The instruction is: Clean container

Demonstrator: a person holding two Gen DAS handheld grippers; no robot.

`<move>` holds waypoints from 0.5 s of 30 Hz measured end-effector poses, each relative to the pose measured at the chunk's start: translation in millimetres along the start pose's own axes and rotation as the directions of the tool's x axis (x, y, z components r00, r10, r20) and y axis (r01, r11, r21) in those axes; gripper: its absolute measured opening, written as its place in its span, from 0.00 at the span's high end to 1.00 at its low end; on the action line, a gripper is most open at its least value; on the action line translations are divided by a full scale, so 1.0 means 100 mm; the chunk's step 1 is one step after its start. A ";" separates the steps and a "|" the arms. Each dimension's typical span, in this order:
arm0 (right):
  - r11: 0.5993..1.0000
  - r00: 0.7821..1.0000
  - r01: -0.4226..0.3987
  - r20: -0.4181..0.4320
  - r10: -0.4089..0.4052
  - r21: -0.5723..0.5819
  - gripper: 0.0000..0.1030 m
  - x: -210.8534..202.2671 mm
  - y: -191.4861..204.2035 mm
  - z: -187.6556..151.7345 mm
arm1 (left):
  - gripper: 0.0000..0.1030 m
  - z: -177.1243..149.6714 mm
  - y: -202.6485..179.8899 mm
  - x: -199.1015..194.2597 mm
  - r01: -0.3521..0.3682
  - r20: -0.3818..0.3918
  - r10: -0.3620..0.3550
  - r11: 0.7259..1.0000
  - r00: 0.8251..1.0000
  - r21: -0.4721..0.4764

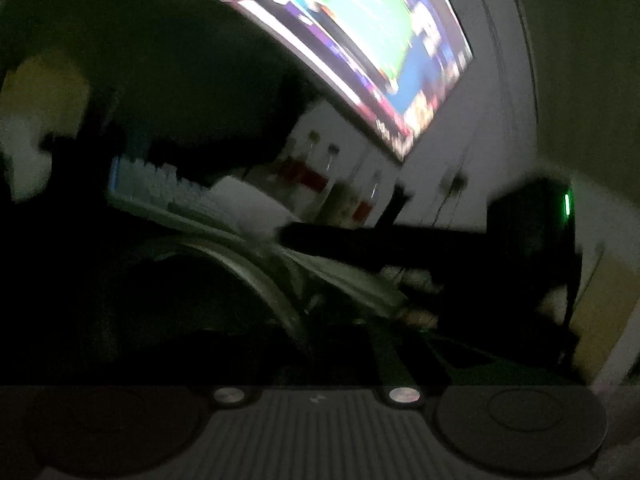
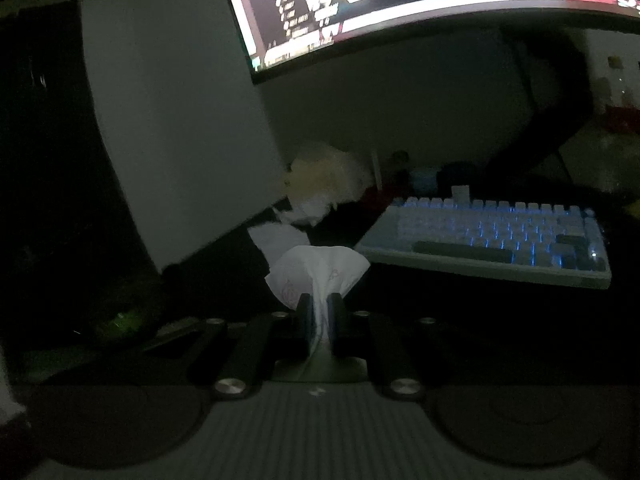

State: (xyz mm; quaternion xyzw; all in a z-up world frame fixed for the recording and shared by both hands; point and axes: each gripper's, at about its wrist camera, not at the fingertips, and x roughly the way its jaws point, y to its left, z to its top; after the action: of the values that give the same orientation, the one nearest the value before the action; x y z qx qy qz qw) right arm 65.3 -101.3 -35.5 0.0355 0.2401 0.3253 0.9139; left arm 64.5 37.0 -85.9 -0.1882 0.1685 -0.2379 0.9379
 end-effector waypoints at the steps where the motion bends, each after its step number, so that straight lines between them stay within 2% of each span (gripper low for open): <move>1: 1.000 1.000 0.011 0.001 -0.011 -0.010 0.90 0.02 0.01 -0.01 | 0.53 -0.01 -0.04 0.03 -0.018 -0.033 0.019 0.999 0.999 0.040; 3: 0.999 0.999 0.033 0.004 -0.033 -0.025 0.90 0.06 0.02 -0.02 | 0.55 -0.03 -0.05 0.09 -0.077 -0.067 0.083 0.993 0.994 0.090; 6: 0.999 0.999 0.039 -0.003 -0.039 -0.017 0.90 0.09 -0.01 -0.01 | 0.57 -0.07 0.00 0.14 -0.130 -0.092 0.139 0.987 0.986 0.092; 10: 0.998 0.998 0.062 -0.004 -0.062 -0.034 0.90 0.11 0.07 -0.01 | 0.60 -0.10 -0.02 0.17 -0.151 -0.091 0.160 0.984 0.983 0.099; 13: 0.997 0.999 -0.053 0.003 0.053 -0.059 0.90 0.11 0.25 -0.05 | 0.60 -0.12 -0.04 0.18 -0.161 -0.088 0.171 0.981 0.981 0.106; 15: 0.993 0.997 -0.081 0.003 0.081 -0.083 0.90 0.11 0.33 -0.06 | 0.60 -0.14 -0.06 0.19 -0.168 -0.086 0.177 0.980 0.980 0.111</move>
State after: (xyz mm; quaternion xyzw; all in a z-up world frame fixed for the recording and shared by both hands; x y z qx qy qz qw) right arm 51.3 -69.2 -38.4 0.0082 0.2216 0.3718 0.9015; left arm 72.2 19.1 -100.0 -0.1125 0.2165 -0.1728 0.9543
